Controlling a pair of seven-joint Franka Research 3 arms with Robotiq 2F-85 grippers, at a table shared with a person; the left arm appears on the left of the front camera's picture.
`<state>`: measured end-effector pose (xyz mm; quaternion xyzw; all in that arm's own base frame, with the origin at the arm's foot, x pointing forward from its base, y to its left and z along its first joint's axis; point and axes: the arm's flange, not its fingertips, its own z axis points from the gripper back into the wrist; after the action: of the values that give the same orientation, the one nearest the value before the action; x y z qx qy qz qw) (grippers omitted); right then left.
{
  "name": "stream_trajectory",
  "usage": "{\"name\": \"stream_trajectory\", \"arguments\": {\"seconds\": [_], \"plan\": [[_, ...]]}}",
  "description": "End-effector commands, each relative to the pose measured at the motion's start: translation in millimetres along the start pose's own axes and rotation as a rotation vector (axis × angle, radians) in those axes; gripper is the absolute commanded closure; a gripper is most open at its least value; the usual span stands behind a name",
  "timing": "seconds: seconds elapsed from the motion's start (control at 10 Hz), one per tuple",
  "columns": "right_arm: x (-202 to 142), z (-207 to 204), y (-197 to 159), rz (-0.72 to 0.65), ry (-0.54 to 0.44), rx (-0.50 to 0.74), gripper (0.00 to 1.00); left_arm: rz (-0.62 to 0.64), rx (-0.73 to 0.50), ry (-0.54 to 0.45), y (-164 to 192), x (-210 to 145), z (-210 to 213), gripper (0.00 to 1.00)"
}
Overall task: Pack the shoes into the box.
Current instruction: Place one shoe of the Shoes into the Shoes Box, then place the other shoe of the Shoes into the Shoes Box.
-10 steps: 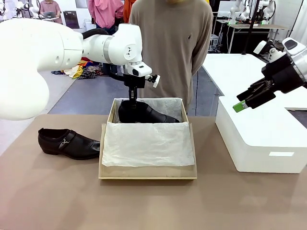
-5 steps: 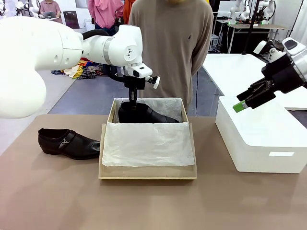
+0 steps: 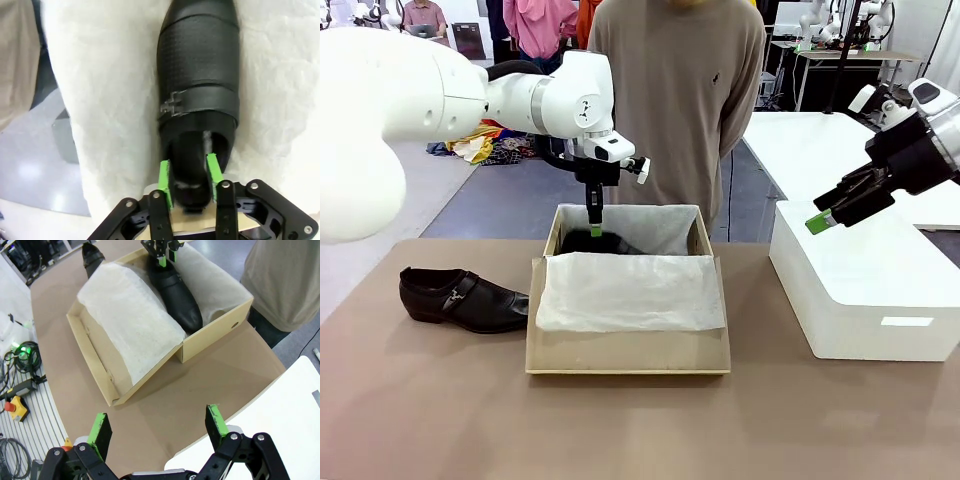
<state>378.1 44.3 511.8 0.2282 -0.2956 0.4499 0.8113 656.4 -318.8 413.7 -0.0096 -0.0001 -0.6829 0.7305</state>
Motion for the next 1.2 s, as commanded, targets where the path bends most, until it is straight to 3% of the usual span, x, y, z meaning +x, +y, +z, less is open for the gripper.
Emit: {"name": "stream_trajectory", "arguments": {"seconds": [0.0,0.1,0.6,0.7,1.1], "plan": [[0.2,-2.1,-3.1,0.022,-0.032,0.014,0.0,0.025,0.0,-0.023,-13.0,-10.7,14.7,0.06],[0.2,-2.1,-3.1,0.022,-0.032,0.014,0.0,0.036,-0.001,-0.03,-16.0,-15.9,29.1,0.0],[0.2,-2.1,-3.1,0.022,-0.032,0.014,0.0,0.037,-0.005,0.011,-16.0,-55.4,81.8,0.0],[0.2,-2.1,-3.1,0.022,-0.032,0.014,0.0,0.043,0.029,-0.003,-12.3,-34.3,76.0,0.0],[0.2,-2.1,-3.1,0.022,-0.032,0.014,0.0,0.043,0.029,-0.003,-12.3,-34.3,76.0,0.0]]}}
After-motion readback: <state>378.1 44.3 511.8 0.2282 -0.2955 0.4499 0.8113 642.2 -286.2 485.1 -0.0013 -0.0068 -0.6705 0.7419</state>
